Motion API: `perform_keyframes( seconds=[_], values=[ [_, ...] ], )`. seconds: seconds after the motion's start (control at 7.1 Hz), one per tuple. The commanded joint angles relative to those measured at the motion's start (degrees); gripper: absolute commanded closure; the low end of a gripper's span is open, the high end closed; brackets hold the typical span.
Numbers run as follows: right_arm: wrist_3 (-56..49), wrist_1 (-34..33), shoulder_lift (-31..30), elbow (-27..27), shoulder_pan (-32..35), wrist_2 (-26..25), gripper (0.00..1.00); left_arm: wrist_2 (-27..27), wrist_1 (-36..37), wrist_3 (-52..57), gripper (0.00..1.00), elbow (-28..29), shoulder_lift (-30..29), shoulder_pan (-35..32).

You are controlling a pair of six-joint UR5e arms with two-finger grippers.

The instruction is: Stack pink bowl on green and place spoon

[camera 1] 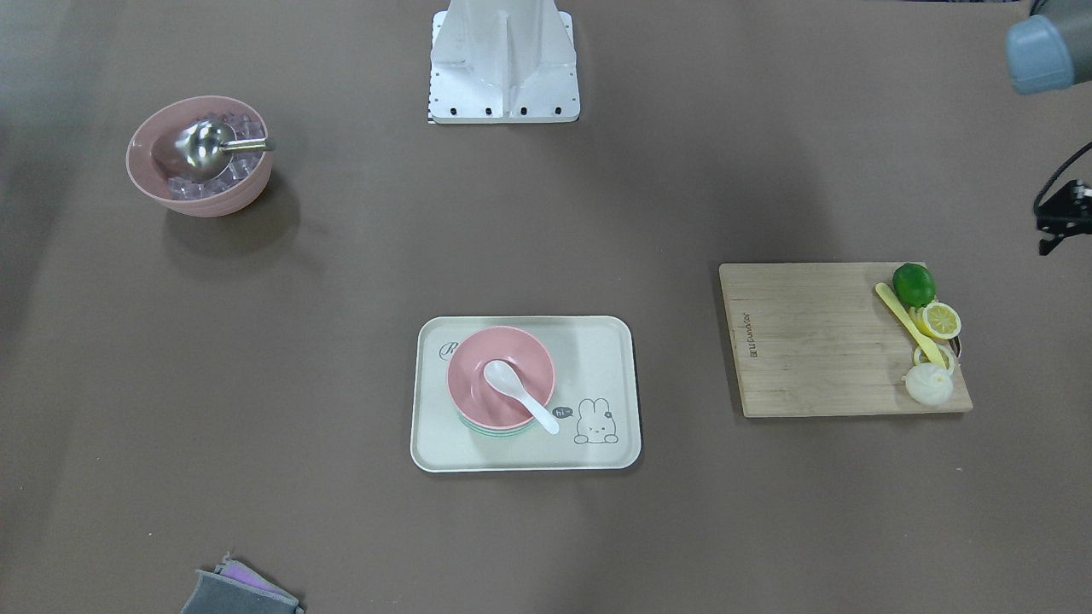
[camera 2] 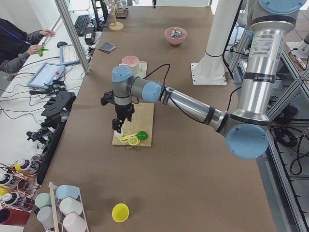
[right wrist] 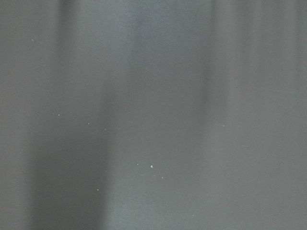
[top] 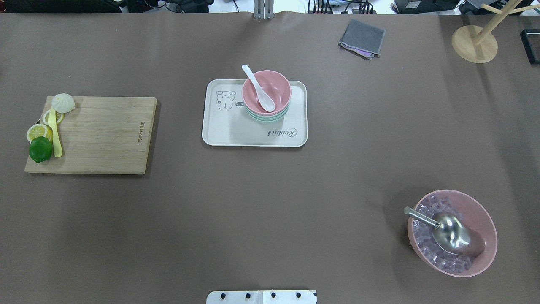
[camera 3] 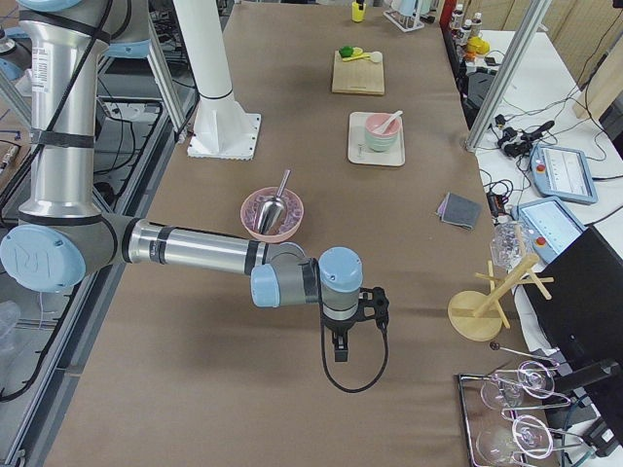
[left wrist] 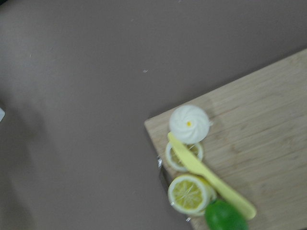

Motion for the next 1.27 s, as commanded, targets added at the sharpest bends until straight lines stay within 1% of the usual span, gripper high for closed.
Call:
perform_keyframes(
  seconds=[0.0,0.14,0.28,0.42,0.56,0.7,0.85,0.99,1.13],
  values=[
    [0.0,-0.07,0.04,0.29,0.15,-0.15,0.0,-2.89,-5.36,6.83,0.02,1.77,10.37,-7.32],
    [0.0,-0.07,0.04,0.55,0.15,0.02,0.0,-3.24,-7.75,7.01,0.02,6.31,12.07,-7.41],
    [0.0,-0.07,0.12,0.64,0.23,0.02,0.0,-3.33,-8.82,6.66,0.02,7.4,11.83,-8.9],
    [0.0,-0.16,0.39,0.56,0.24,0.02,0.0,-3.24,-8.74,3.79,0.02,8.11,11.13,-9.69],
    [0.0,-0.16,0.48,0.64,0.15,0.02,0.0,-2.98,-7.87,-1.55,0.02,8.2,11.21,-9.88],
    [0.0,-0.16,0.39,0.64,0.23,0.11,0.0,-3.24,-7.86,-11.61,0.02,7.07,11.21,-9.88],
    [0.0,-0.25,0.39,0.9,0.32,0.11,0.0,-3.33,-8.47,-15.45,0.02,6.45,11.91,-9.96],
    [0.0,-1.38,0.39,1.6,0.5,0.11,0.0,-3.5,-8.83,-15.58,0.02,5.75,12.35,-9.96],
    [0.0,-4.52,0.3,4.13,0.5,0.11,0.0,-8.9,-8.74,-15.58,0.02,5.22,12.36,-9.96]
  ],
)
